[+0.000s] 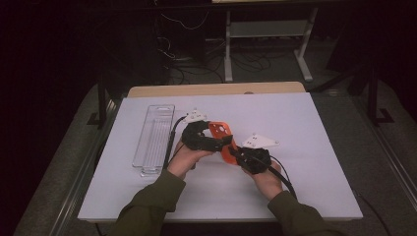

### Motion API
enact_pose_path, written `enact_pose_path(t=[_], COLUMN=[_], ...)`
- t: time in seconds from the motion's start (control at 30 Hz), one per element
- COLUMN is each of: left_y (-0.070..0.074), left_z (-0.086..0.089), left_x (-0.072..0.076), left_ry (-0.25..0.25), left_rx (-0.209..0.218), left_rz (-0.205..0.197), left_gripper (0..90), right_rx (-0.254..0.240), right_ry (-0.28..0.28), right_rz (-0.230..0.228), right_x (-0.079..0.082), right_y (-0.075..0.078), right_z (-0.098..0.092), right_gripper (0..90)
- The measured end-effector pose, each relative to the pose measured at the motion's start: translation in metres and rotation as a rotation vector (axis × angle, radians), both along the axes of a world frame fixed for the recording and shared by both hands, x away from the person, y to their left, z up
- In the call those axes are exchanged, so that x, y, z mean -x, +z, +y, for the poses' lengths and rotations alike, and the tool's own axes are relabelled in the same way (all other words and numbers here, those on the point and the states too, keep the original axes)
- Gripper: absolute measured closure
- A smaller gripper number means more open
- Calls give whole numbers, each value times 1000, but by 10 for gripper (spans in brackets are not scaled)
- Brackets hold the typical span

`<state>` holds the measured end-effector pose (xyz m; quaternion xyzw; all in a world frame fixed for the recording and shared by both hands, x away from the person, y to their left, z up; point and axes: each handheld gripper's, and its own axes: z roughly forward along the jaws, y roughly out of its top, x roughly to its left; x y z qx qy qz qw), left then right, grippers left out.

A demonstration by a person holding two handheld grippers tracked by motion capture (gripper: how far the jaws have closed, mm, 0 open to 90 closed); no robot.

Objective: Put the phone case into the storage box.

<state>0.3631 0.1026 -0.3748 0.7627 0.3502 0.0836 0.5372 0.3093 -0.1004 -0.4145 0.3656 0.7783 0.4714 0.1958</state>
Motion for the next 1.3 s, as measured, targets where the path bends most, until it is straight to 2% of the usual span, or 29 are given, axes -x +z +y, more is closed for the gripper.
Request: enact_pose_path(t=[0.03,0.2,0.43,0.8,1.03,1.17,1.3], left_y=[0,-1,-1,-1,0,2,3], left_z=[0,-1,-4,-3,-1,1,0], left_x=[0,1,3,4,4,5,6], left_ry=[2,3,8,13,26,29,27], left_rx=[2,-9,5,15,32,40,51], left_rz=[4,-10,0,-14,-7,-21,-31], left_gripper=[0,0,0,0,57,121,132], right_rx=[0,3,-2,7,18,21,25], right_ry=[-1,6,4,13,20,24,25], right_rz=[13,10,17,25,20,16,12], right_x=[1,3,4,5,6,6,6], right_y=[0,-1,-1,-2,-3,-3,-3], right_z=[1,3,5,7,8,9,9], right_gripper=[813,813,813,813,812,812,812])
